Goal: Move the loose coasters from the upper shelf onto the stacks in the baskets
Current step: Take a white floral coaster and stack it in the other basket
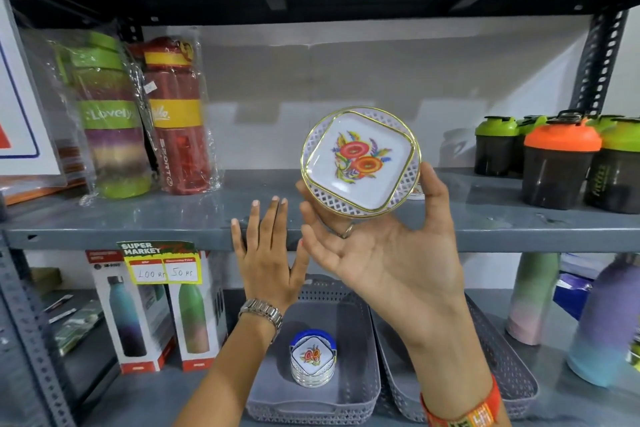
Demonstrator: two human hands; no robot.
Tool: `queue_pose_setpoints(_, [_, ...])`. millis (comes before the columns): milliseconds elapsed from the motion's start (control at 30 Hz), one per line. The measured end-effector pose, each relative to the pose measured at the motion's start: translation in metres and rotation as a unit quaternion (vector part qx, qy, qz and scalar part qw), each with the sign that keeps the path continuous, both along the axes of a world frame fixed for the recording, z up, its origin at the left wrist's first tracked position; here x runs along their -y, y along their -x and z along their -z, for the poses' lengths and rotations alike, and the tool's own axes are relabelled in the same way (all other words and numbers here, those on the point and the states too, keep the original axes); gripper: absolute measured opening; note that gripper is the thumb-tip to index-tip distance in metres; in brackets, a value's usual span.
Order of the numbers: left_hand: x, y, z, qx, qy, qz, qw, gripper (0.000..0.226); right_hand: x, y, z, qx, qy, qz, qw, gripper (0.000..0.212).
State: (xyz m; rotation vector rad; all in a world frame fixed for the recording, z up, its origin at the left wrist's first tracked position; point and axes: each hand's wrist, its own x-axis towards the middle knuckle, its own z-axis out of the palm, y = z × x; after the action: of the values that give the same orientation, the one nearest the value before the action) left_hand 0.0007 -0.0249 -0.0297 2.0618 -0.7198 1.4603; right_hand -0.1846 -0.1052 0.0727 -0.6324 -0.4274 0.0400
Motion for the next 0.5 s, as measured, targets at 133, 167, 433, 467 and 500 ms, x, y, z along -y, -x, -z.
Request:
queue_pose_setpoints(133, [0.0,-0.001,0.001,0.013,0.0,0.002,1.0,0.062,0.003,-0.001,0.004,-0.004,-0.004,-0.006,1.0,0.074])
queue_pose_setpoints(167, [0.0,-0.002,0.002,0.013,-0.005,-0.002,1.0,0.061,0.003,-0.001,0.006,-0.01,-0.007,-0.001,1.0,0.074])
queue_pose_setpoints(433, [-0.013,0.005,0.026,-0.001,-0.045,0.005,0.999,0.065,0.014,0.003,0.072,-0.121,-0.041,0.038,0.991,0.062])
queue_pose_setpoints(467, [-0.017,0.004,0.034,0.004,-0.053,0.008,0.999,0.066,0.016,0.003,0.086,-0.142,-0.048,0.035,0.988,0.062])
queue_pose_setpoints(500, [-0.02,0.002,0.041,0.01,-0.057,0.004,0.998,0.066,0.018,0.0,0.101,-0.163,-0.055,0.034,0.984,0.063])
